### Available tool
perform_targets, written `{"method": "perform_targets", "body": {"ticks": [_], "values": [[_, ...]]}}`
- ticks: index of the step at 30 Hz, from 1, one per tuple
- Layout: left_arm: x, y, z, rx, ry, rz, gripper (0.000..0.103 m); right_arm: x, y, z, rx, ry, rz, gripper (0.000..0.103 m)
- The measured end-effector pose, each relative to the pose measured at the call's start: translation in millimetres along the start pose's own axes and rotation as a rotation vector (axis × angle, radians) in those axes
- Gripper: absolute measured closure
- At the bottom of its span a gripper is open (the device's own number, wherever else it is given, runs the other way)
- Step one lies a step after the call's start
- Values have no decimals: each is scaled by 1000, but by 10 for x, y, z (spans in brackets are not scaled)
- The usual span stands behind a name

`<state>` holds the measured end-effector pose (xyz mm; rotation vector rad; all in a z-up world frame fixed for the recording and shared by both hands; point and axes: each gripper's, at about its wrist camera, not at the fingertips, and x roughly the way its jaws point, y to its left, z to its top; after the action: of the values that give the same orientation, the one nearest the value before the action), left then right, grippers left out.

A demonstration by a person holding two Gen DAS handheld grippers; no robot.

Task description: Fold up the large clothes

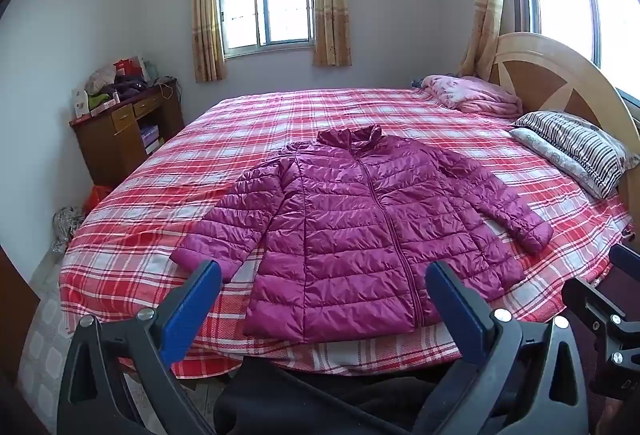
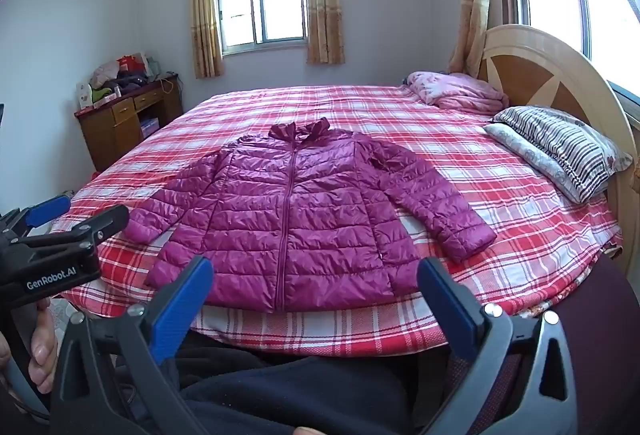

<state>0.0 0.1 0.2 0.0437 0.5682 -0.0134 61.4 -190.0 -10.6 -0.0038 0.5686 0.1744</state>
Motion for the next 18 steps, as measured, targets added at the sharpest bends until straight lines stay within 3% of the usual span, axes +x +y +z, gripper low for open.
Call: {"method": "perform_targets", "body": {"ticks": [18], "values": [[-7, -28, -2, 6, -4, -5, 1, 3, 13, -5, 3, 4, 4, 0]]}}
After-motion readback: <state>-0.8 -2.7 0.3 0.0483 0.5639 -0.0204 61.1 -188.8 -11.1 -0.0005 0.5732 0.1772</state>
